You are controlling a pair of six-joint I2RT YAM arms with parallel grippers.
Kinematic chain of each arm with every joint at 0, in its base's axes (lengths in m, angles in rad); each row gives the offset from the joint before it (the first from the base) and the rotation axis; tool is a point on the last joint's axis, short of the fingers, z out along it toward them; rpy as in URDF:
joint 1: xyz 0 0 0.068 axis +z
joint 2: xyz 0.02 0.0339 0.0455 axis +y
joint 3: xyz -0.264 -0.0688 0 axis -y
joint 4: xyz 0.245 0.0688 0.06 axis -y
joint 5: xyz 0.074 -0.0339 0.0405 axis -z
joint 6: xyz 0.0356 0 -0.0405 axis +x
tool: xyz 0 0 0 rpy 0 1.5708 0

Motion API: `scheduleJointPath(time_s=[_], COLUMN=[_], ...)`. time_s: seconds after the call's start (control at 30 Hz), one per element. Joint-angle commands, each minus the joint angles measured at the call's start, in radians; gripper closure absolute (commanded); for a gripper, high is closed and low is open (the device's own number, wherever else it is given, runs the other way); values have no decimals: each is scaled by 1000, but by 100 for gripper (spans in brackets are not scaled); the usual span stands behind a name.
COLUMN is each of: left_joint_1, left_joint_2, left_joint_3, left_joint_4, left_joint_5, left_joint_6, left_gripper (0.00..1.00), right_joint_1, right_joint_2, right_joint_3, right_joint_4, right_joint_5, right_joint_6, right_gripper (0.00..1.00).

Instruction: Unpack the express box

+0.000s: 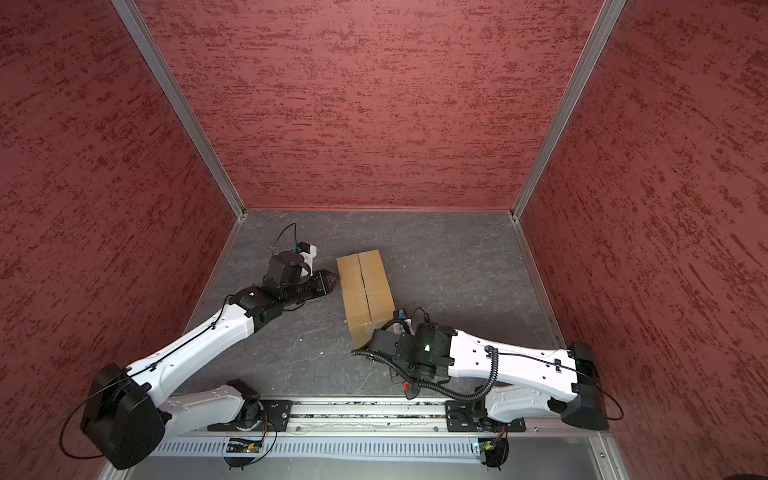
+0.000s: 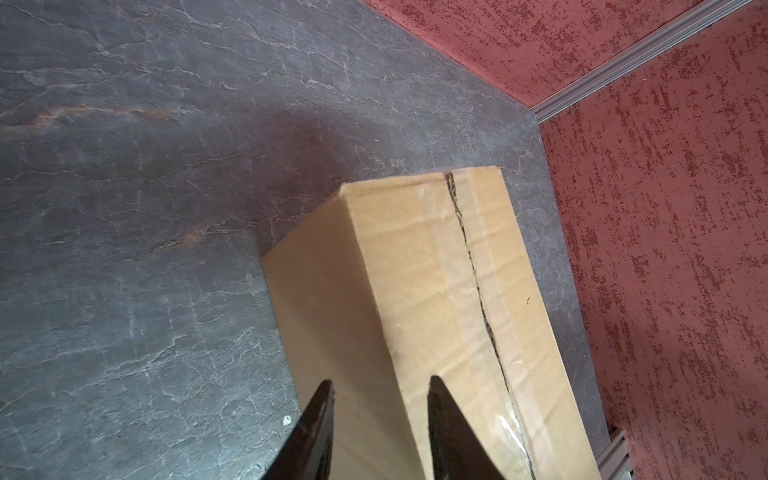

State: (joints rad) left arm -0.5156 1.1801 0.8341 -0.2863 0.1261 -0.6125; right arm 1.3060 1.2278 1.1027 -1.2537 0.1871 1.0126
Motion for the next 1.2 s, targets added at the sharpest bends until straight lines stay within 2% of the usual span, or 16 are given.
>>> scheduleJointPath(time_s=[0.0,1.17], left_joint_1=[-3,-19], left_joint_2=[13,24], left_joint_3=[3,-1], left_joint_4=[23,39], left_joint_5=[3,2], left_joint_6=[2,-5], left_gripper=[62,63], right_joint_1=[-9,-8], right_joint_2=[-2,-14], right_joint_3=[26,13], right_joint_4=[-10,6], right_joint_5=[6,0], right_joint_6=[10,12], right_gripper=[94,95])
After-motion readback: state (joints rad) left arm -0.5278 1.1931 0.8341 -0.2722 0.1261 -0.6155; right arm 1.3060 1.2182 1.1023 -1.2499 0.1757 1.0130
